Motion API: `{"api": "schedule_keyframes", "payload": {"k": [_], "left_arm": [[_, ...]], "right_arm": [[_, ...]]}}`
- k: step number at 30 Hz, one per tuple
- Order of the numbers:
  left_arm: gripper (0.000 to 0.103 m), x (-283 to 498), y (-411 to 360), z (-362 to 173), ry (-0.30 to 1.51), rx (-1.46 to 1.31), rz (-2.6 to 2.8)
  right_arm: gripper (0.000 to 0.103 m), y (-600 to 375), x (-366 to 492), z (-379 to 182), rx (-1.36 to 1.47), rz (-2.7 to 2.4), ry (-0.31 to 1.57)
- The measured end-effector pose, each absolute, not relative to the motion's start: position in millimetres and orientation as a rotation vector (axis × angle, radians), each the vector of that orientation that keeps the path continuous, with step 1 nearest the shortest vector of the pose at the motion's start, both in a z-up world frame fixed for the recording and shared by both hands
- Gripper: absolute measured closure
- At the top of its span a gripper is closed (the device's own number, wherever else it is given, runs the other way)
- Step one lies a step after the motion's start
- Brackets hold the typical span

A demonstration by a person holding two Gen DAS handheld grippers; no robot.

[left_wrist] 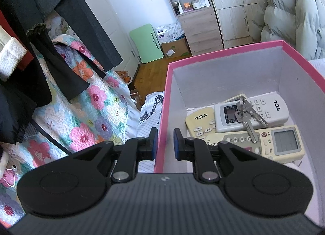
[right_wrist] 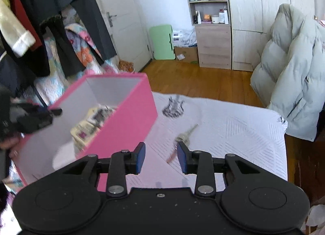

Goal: Organize rigid objects
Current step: 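Move the right tool to the remaining keys and grasp them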

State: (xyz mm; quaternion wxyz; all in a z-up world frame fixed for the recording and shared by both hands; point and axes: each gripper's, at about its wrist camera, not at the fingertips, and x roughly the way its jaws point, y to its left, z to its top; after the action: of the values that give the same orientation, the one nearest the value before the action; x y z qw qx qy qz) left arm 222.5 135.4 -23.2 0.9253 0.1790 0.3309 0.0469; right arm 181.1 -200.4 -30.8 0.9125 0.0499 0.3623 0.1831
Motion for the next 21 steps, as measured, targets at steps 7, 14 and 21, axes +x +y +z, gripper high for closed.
{"api": "schedule_keyframes", "payload": {"k": [7,14,21], "left_arm": [[0.088,223.8,136.2,-21.9,0.674,0.356,0.09],[0.088,224.2,137.6,-22.0,0.676,0.354,0.093],[0.088,224.0,138.1,-22.6,0.672,0.349,0.09]], "right_arm": [[0.051,-191.6,201.2,-69.3,0.064,0.397,0.778],[0.051,-177.1,236.4,-101.5,0.038,0.358,0.79],[0.049,-167.7,244.1,-118.3,-0.033,0.274,0.69]]}}
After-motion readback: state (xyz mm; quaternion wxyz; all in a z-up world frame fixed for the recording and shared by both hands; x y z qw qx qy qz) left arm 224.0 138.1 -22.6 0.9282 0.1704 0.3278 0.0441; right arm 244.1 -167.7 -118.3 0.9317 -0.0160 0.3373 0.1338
